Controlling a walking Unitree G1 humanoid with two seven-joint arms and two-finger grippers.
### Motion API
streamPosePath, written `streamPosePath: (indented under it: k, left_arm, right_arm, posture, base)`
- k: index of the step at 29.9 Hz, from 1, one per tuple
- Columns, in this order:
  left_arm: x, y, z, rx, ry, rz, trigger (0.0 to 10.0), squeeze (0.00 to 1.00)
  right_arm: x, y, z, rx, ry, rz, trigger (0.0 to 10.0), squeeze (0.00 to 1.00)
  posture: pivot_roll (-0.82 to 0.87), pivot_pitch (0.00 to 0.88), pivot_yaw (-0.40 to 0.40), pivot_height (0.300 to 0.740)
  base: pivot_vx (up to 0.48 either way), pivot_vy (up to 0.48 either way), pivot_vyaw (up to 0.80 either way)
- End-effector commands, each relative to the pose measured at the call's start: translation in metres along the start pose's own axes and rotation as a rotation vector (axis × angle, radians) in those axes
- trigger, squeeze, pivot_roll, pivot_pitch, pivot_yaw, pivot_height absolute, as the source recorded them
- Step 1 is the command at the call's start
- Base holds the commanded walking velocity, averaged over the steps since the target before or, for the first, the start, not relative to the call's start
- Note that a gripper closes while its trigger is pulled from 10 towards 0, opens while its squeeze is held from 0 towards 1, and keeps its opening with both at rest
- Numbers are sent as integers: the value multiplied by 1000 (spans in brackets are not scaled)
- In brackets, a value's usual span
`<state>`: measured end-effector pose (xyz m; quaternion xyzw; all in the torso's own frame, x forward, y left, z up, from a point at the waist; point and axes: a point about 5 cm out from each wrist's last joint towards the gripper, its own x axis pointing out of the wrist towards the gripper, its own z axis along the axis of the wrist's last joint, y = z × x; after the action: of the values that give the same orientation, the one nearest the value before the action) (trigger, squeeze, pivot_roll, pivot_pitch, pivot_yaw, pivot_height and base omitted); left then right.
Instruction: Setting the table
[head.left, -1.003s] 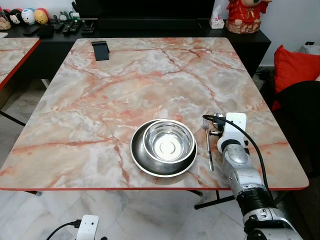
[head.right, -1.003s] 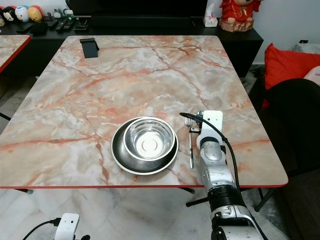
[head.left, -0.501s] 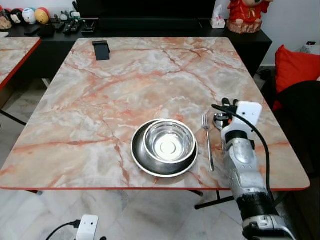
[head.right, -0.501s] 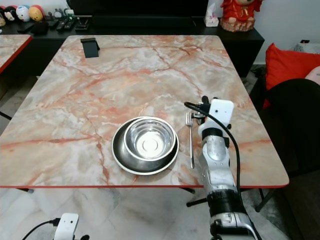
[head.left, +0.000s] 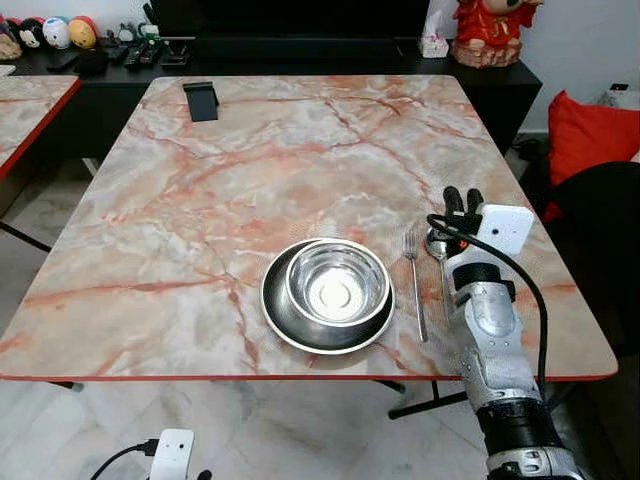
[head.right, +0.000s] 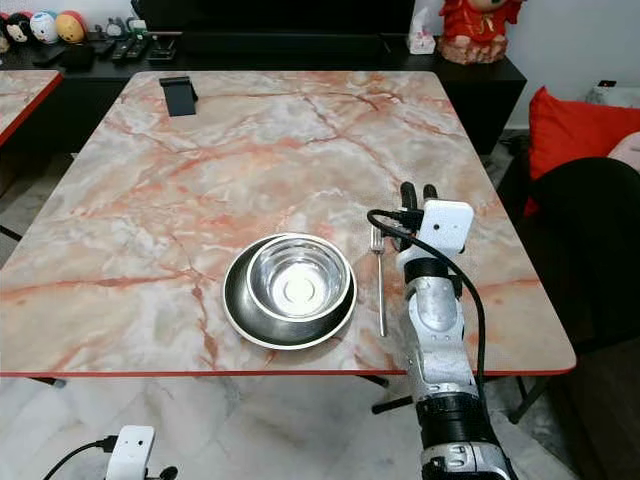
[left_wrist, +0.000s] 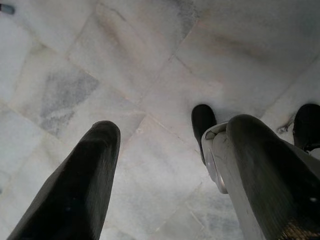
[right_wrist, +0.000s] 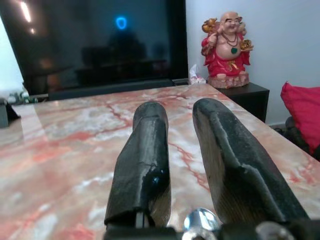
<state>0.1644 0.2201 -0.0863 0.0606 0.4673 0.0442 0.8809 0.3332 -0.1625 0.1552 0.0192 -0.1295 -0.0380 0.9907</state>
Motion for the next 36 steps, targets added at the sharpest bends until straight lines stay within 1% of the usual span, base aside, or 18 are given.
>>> streamPosePath:
  k: [1, 6, 10, 11, 15, 22, 24, 28, 29, 36]
  left_arm:
    - [-2, -1, -9, -12, 26, 0, 10000, 0]
    - [-2, -2, -9, -14, 27, 1, 10000, 0]
    - [-2, -2, -9, -14, 26, -3, 10000, 0]
    - [-2, -3, -9, -13, 27, -6, 10000, 0]
    - [-2, -3, -9, -14, 28, -6, 10000, 0]
    - [-2, -3, -10, -14, 30, -2, 10000, 0]
    - [-2, -3, -12, -14, 34, -3, 10000, 0]
    - [-2, -4, -12, -13, 34, 0, 10000, 0]
    - [-2, -4, -11, -11, 32, 4, 10000, 0]
    - [-2, -4, -10, -12, 24, 14, 10000, 0]
  right_arm:
    - [4, 3, 8, 31, -30, -18, 10000, 0]
    - [9, 7, 10, 86, -39, -57, 10000, 0]
    - [13, 11, 15, 77, -58, -31, 10000, 0]
    - [17, 13, 18, 68, -63, -23, 10000, 0]
    - [20, 12, 23, 75, -87, -14, 10000, 0]
    - [17, 15, 19, 76, -78, -10, 10000, 0]
    - [15, 15, 14, 76, -63, -4, 10000, 0]
    - [14, 16, 10, 62, -55, 5, 10000, 0]
    - [14, 17, 9, 42, -53, 15, 10000, 0]
    - [15, 21, 7, 51, -53, 29, 10000, 0]
  posture:
    - [-54, 6, -10, 740]
    - [-53, 0, -10, 740]
    - [-61, 0, -10, 740]
    - [-62, 0, -11, 740]
    - [-62, 0, -13, 740]
    - [-59, 0, -5, 740]
    - [-51, 0, -4, 740]
    - [-48, 0, -1, 740]
    - [-42, 0, -2, 740]
    - [-32, 0, -8, 740]
  base:
    - [0, 390, 0]
    - [0, 390, 0]
    - [0, 390, 0]
    - [0, 390, 0]
    - [0, 392, 0]
    - [0, 398, 0]
    - [0, 399, 0]
    - [0, 398, 0]
    - [0, 0, 0]
    - [0, 57, 0]
